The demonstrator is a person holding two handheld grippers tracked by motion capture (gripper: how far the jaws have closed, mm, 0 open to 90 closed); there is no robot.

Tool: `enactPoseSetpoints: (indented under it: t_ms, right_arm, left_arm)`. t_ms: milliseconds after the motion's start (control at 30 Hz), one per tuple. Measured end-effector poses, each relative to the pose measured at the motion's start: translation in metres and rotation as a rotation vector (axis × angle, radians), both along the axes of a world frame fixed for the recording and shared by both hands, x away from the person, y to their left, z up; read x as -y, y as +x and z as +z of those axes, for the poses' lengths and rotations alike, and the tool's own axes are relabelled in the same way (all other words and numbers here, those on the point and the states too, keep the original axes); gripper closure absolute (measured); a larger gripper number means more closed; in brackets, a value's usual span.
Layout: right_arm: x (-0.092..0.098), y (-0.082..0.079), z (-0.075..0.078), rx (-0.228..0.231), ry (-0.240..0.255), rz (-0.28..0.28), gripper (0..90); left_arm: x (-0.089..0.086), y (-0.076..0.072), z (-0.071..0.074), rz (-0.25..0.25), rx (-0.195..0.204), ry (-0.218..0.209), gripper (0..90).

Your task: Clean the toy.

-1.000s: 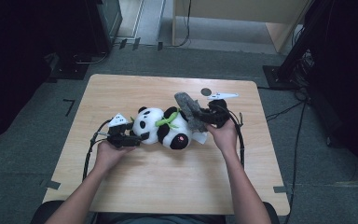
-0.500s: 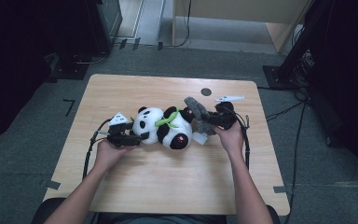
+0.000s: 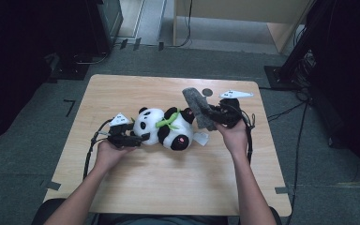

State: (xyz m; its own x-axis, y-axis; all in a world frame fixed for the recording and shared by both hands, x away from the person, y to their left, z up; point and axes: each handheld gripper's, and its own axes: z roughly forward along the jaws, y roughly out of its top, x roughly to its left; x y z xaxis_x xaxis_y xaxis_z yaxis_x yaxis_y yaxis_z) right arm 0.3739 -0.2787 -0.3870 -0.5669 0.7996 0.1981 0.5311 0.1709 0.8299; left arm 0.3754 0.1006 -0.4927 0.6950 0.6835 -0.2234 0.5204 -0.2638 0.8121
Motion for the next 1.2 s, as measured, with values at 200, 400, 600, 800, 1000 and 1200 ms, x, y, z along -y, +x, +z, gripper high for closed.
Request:
enactPoseSetpoints:
  t_ms: [200,400,600,800,1000,1200]
  right_arm:
    - [-0.032,-0.007,0.004,0.016,-0.015,0.099,75.5]
    - [-0.065,0.000,-0.029,-0.060,-0.049,0.190,75.1]
    - [-0.061,0.004,-0.050,-0.073,0.002,0.189,72.9]
    - [-0.053,0.004,-0.054,-0.088,0.005,0.190,72.4]
    - [-0.041,-0.002,-0.060,-0.092,0.006,0.169,73.2]
    - [-0.023,-0.014,-0.077,-0.105,-0.050,0.109,74.2]
  left_arm:
    - [0.001,0.001,0.001,0.002,-0.004,0.000,17.4]
    - [0.001,0.001,0.001,-0.002,-0.001,0.012,17.4]
    - [0.001,0.002,0.001,0.003,-0.019,-0.004,17.6]
    - [0.002,0.007,0.002,0.022,-0.091,-0.009,17.6]
    - [0.003,0.011,0.002,0.021,-0.095,-0.018,17.6]
    - [0.003,0.013,0.002,0.016,-0.097,-0.021,17.5]
